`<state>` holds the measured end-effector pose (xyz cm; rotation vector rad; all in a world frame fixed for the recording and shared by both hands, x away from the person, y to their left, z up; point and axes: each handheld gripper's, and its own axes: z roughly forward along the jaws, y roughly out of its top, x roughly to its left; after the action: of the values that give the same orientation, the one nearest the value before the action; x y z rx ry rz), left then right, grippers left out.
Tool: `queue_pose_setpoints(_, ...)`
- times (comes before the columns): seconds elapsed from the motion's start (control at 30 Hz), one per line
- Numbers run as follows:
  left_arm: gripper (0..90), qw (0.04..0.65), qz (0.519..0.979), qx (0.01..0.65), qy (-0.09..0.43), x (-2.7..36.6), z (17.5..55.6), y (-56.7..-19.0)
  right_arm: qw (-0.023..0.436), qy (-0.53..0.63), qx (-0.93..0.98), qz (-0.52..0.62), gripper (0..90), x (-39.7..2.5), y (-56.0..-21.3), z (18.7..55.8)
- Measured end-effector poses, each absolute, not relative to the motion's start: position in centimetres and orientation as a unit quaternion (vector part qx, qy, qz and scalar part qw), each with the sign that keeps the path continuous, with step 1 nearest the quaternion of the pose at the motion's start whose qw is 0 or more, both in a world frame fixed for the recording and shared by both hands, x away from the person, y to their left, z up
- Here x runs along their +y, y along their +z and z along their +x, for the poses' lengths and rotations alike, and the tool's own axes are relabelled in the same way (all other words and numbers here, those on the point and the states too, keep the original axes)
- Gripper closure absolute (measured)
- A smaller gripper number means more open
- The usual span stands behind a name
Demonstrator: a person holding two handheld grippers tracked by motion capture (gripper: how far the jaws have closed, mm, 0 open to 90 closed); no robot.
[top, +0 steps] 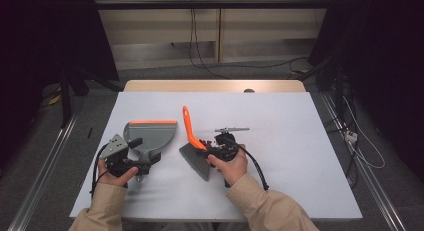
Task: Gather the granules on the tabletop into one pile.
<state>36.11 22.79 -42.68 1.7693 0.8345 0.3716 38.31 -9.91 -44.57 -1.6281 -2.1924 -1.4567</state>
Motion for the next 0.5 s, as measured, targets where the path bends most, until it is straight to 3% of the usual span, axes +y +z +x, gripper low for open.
queue_pose_setpoints(0.5,5.6,0.541,0.749,0.350,0.155,22.6,36.1,-42.8,-0.010,-0.462,-0.696,-0.550,71.2,-13.5,-44.4,38.5)
